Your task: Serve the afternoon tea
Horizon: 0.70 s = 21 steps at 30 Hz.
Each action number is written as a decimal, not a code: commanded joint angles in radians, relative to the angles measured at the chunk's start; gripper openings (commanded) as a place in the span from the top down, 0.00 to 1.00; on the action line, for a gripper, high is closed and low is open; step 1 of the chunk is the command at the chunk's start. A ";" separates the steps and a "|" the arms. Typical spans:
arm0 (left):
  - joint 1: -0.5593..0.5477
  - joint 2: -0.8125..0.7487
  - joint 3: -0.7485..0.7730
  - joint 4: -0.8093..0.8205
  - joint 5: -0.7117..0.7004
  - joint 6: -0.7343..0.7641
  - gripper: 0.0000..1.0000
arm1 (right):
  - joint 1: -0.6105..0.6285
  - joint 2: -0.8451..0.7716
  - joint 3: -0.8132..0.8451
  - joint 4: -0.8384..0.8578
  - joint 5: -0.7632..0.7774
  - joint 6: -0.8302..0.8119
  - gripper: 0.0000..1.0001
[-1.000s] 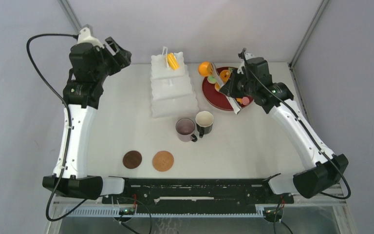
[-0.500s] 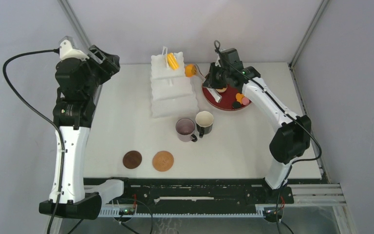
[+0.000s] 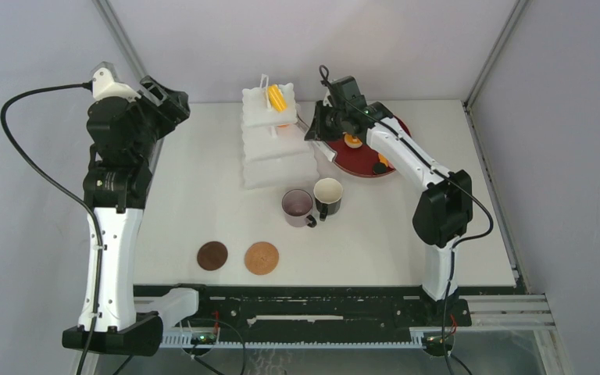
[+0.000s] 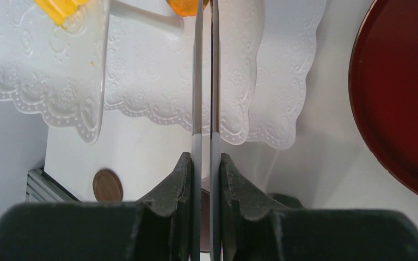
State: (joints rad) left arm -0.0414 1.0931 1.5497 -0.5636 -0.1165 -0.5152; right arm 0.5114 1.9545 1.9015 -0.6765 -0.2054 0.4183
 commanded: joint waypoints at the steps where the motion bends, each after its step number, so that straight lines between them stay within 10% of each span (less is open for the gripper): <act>1: 0.009 -0.024 -0.017 0.016 -0.011 0.025 0.20 | 0.007 0.008 0.073 0.042 -0.004 0.017 0.77; 9: 0.008 -0.027 -0.023 0.018 0.001 0.030 0.20 | 0.011 -0.012 0.081 0.018 0.047 -0.004 0.54; 21: 0.008 -0.038 -0.037 0.014 0.000 0.033 0.20 | -0.023 -0.164 -0.051 0.064 0.077 -0.014 0.52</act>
State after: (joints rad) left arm -0.0406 1.0836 1.5333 -0.5709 -0.1200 -0.5117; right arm 0.5072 1.9141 1.8847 -0.6949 -0.1280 0.4099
